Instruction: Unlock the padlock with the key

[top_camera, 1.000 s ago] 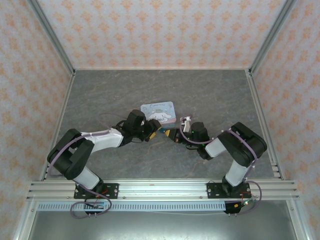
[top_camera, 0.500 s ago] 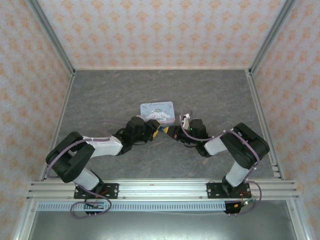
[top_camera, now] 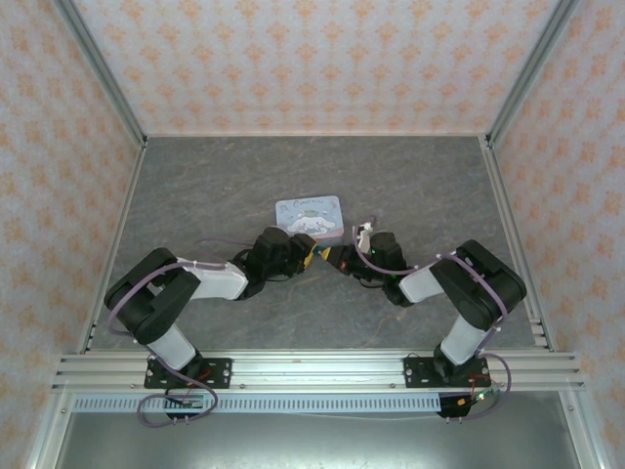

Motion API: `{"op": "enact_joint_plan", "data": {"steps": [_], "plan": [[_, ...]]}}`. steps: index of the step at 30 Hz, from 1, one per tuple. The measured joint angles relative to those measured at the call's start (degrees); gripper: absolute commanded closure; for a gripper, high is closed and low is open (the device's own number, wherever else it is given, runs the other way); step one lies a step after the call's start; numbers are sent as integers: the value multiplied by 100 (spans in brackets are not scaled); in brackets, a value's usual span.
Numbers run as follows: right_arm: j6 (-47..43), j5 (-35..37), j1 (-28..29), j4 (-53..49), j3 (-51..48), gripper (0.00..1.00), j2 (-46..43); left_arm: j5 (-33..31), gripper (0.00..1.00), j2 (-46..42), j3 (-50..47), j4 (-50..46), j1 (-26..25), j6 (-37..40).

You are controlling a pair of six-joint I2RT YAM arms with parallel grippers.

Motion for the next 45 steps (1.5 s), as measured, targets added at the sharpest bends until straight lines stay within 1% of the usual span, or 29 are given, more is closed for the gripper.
{"op": "enact_joint_plan", "data": {"steps": [2, 9, 13, 16, 19, 22, 25, 29, 32, 35, 37, 40, 43, 45], "plan": [[-2, 33, 0, -39, 0, 100, 0, -33, 62, 61, 37, 0, -22, -15], [-2, 63, 0, -85, 0, 100, 0, -125, 53, 57, 59, -46, -66, -98], [-2, 37, 26, -74, 68, 100, 0, -105, 51, 55, 59, -343, -146, -94], [-2, 35, 28, -76, 70, 100, 0, -92, 52, 55, 79, -387, -146, -96], [-2, 31, 28, -79, 70, 100, 0, -90, 56, 55, 83, -382, -146, -101], [0, 17, 28, -79, 70, 100, 2, -92, 62, 57, 122, -385, -146, -114], [0, 17, 26, -79, 70, 100, 2, -96, 71, 68, 177, -380, -146, -122], [-2, 20, 26, -111, 70, 100, 2, -138, 85, 81, 203, -382, -146, -146], [-24, 63, 26, -238, 68, 85, -26, -195, 94, 83, 203, -385, -142, -153], [-229, 118, 33, -553, 39, 73, -304, -197, 100, 83, 208, -385, -146, -136], [-507, 212, 44, -885, 22, 67, -675, -197, 100, 83, 208, -404, -146, -109], [-1106, 459, 44, -1563, -2, 56, -1471, -199, 100, 79, 208, -420, -146, -92], [-1814, 780, 42, -2229, -76, 51, -2326, -216, 100, 42, 208, -472, -146, -92], [-2267, 964, 44, -2590, -149, 50, -2844, -219, 100, -9, 208, -542, -146, -90]]}}
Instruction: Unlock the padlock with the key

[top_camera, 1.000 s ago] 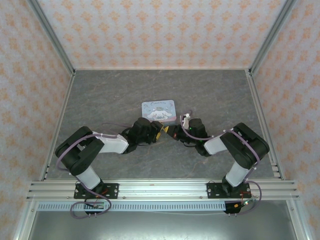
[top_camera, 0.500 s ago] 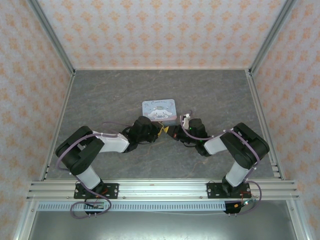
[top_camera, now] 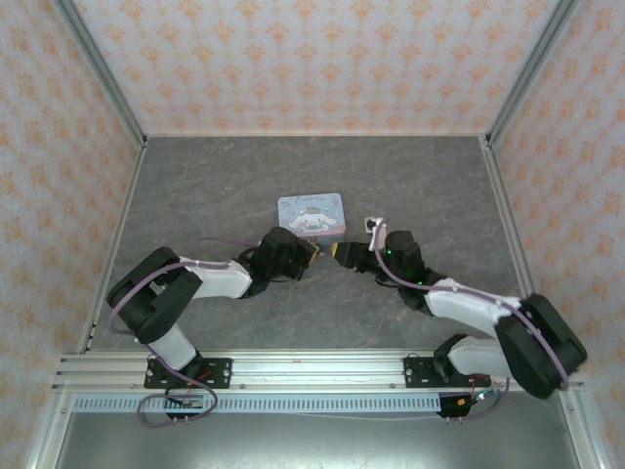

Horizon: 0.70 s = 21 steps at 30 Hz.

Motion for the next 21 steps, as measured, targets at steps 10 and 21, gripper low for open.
{"op": "enact_joint_plan", "data": {"steps": [10, 21], "plan": [[-2763, 922, 348, -1670, 280, 50, -1681, -2, 100, -273, 0, -415, 0, 66], [-6763, 2299, 1545, -2212, 352, 44, -1346, 0, 100, -315, 0, -494, 4, 66]]}}
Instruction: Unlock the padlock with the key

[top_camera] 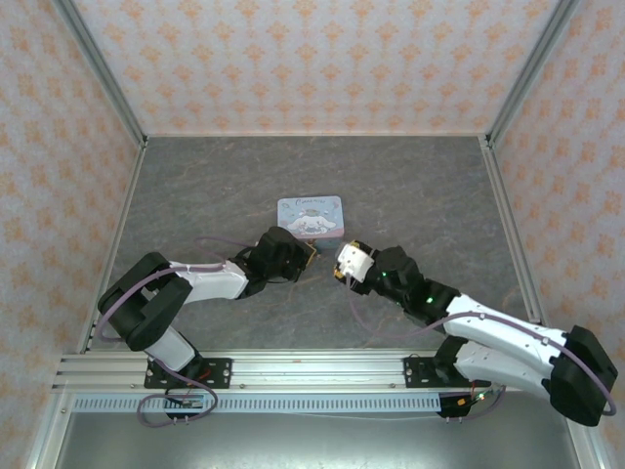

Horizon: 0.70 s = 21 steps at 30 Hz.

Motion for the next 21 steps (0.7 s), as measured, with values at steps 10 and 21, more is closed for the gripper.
{"op": "enact_joint_plan", "data": {"steps": [10, 21], "plan": [[-1615, 273, 92, 839, -273, 42, 1384, 0, 100, 0, 0, 2, 0, -4], [-1668, 247, 87, 1895, 11, 51, 2782, 2, 100, -79, 0, -2, 0, -7]]}}
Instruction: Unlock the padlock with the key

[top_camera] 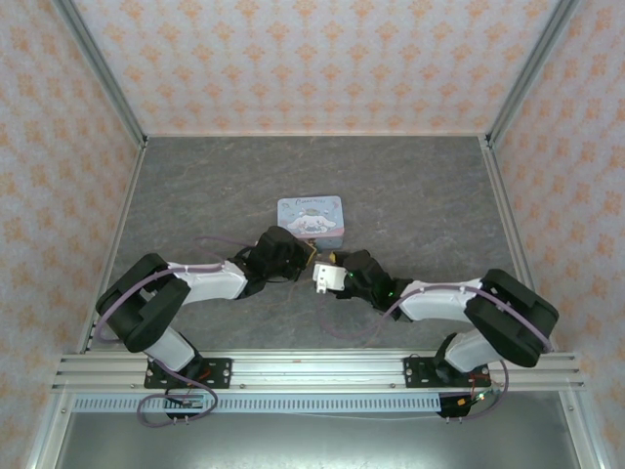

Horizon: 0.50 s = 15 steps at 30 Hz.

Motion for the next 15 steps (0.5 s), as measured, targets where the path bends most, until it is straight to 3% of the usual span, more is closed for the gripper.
{"op": "enact_joint_plan", "data": {"steps": [15], "plan": [[291, -111, -262, 654, 260, 64, 428, -2, 100, -61, 0, -118, 0, 2]]}}
